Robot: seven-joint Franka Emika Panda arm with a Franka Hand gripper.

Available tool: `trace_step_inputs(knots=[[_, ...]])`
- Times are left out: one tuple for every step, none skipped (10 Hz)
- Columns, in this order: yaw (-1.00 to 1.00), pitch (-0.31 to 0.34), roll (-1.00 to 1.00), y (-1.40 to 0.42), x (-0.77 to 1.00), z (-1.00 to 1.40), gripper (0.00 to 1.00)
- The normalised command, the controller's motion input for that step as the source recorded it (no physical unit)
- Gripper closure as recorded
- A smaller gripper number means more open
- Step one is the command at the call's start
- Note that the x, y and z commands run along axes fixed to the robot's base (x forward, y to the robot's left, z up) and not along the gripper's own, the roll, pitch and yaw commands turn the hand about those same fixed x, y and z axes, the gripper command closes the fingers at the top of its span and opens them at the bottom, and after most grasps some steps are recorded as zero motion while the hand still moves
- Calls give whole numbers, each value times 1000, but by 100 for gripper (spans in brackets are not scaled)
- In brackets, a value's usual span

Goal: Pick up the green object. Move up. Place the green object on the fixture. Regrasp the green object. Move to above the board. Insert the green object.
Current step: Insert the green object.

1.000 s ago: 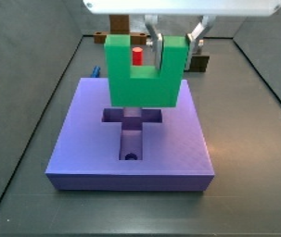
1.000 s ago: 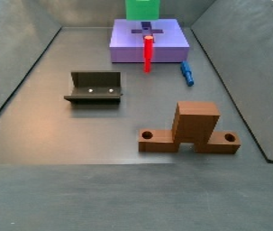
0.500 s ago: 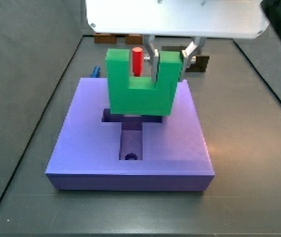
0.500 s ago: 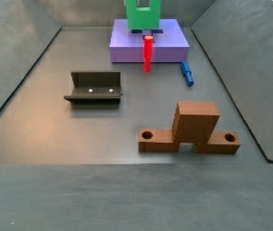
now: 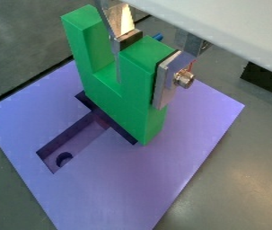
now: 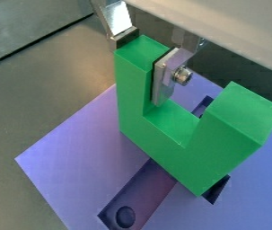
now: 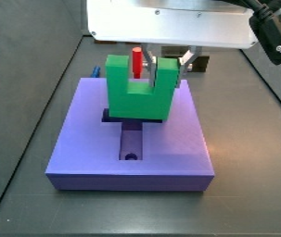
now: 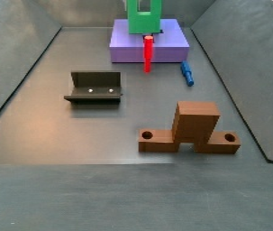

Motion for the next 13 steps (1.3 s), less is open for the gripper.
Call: trace_step_inputs(knots=[[97,-190,-114,0,-477,-57,100],[126,-156,-164,-14,-343,-117,100],[37,-151,-190,14,-314,-143,100],[0,-149,-189,0,-229,-94,100],[0,-60,-49,-383,0,-54,100],[-34,0,-20,-417,231,-100,100],[-97,44,-3,-280,331,-94,100],[0,0,0,0,146,-109,100],[0,0,0,46,154,-54,100],[0,19,-29,169,231,-17,100],[0,10,-121,303,171,-40,100],[0,0,-339,486,109,-51,100],[26,0,-400,331,17,-177,100]])
